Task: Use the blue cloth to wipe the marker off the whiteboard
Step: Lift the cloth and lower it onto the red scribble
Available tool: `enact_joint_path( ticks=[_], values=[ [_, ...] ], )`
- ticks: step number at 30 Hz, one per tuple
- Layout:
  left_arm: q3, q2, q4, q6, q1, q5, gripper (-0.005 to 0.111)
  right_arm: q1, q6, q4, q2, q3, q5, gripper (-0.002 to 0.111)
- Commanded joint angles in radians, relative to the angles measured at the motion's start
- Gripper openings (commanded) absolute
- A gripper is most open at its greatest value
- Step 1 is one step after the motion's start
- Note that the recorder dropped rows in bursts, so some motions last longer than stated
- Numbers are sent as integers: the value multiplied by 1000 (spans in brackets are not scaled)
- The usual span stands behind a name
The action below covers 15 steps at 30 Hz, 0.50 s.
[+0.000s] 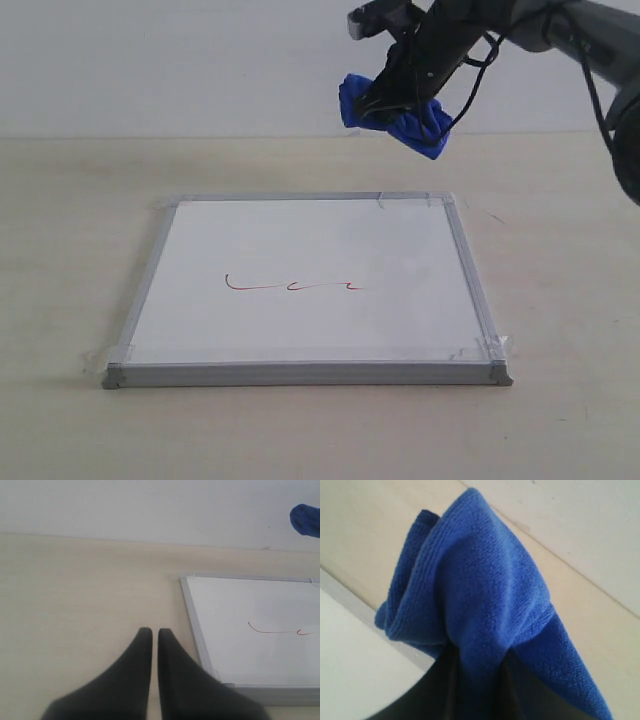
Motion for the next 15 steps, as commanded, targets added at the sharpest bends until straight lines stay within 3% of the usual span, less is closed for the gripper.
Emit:
enact_joint_path(
  ticks=[1,9,15],
  values=[
    [-3,-3,-5,7,0,-3,4,13,31,18,-37,4,72,0],
    [-3,-3,-5,7,0,-3,4,29,78,8,-137,117,120,0],
    [-3,-3,-5,7,0,-3,4,40,97,12,-254,324,68,0]
  ],
)
